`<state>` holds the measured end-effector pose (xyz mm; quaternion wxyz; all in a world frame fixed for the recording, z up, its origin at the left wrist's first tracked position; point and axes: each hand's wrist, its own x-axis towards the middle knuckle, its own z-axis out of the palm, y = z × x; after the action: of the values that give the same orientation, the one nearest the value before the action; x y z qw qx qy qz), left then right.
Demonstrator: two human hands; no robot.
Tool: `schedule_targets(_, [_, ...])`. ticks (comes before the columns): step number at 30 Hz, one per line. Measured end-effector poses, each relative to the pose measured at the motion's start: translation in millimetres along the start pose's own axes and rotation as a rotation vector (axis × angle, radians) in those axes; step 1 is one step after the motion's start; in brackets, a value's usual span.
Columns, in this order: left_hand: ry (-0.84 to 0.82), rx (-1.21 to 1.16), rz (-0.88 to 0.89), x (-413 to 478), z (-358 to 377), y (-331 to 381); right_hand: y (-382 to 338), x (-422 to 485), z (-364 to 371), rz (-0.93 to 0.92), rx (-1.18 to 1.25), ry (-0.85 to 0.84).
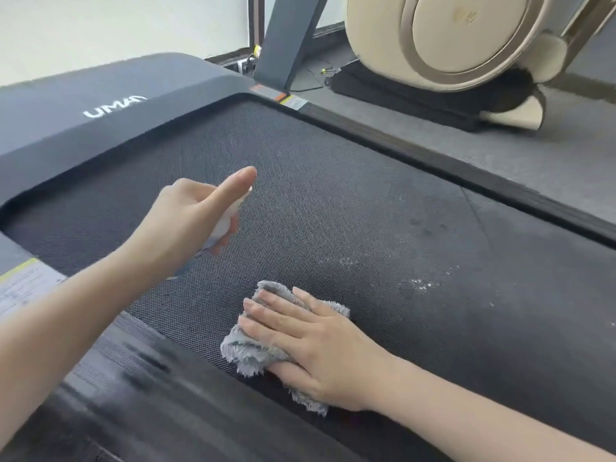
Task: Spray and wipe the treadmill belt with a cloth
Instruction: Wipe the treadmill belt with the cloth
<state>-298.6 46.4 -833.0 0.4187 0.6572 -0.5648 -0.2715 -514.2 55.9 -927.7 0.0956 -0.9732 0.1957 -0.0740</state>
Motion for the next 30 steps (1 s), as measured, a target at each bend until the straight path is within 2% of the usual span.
schedule_targets(6, [-0.004,-0.055,-0.012,0.3,5.9,1.5,24.1,13.4,-12.2,0.131,-0.063,-0.108])
schedule_targets(14, [-0.054,-0.042,-0.020,1.1,14.2,-2.3,130.5,18.7,-44.3,0.558,-0.046,-0.068])
schedule_targets(18, [-0.070,-0.023,0.002,1.4,14.1,-3.1,152.2,20.9,-45.4,0.674,-0.046,-0.042])
schedule_targets(24, [-0.095,-0.018,0.042,-4.4,16.9,2.8,121.1,21.2,-36.5,0.609,0.025,-0.016])
schedule_targets(30, [-0.080,0.034,0.089,-14.7,17.2,-0.5,48.7,12.8,-19.1,0.316,0.056,-0.023])
